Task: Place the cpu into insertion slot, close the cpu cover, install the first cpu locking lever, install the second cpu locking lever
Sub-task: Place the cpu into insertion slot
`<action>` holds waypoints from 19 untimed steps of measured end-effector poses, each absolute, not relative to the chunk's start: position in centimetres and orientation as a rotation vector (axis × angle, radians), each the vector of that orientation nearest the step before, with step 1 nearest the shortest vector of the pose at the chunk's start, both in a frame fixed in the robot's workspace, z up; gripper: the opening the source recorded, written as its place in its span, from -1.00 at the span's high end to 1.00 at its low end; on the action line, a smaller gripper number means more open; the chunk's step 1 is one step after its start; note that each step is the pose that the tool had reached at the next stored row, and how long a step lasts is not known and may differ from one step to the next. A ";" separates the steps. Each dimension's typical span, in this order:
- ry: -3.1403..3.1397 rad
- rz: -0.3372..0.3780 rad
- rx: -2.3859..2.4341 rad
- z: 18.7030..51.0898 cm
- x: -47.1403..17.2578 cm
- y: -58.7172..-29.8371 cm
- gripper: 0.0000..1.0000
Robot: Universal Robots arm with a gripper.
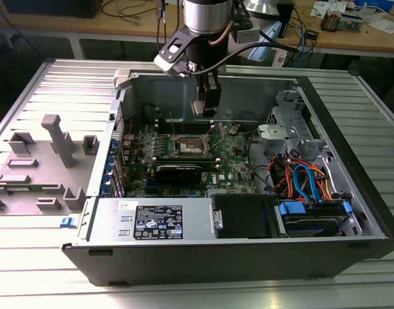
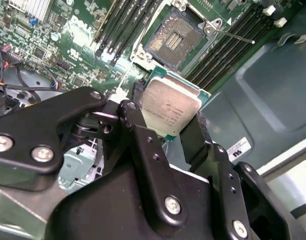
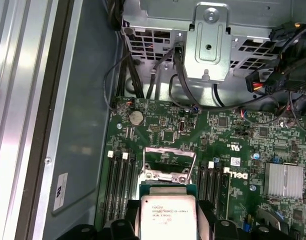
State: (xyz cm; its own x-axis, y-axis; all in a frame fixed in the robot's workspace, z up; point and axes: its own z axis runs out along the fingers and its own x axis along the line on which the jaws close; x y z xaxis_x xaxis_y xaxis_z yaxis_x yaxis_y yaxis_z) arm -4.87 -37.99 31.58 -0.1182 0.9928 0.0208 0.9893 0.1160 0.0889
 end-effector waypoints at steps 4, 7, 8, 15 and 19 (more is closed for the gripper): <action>2.294 0.124 2.077 30.7 -5.0 -38.0 -0.08; 2.257 0.123 2.116 30.0 -5.1 -38.0 -0.08; 2.241 0.122 2.131 29.8 -5.1 -38.0 -0.08; 2.236 0.122 2.137 29.8 -5.1 -38.0 -0.08; 2.236 0.120 2.138 29.8 -5.1 -38.0 -0.08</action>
State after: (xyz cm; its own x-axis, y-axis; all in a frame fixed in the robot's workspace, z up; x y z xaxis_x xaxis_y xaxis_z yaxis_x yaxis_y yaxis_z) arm -5.14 -37.96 29.77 -0.0459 0.9987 0.0209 0.9952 0.0439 0.0873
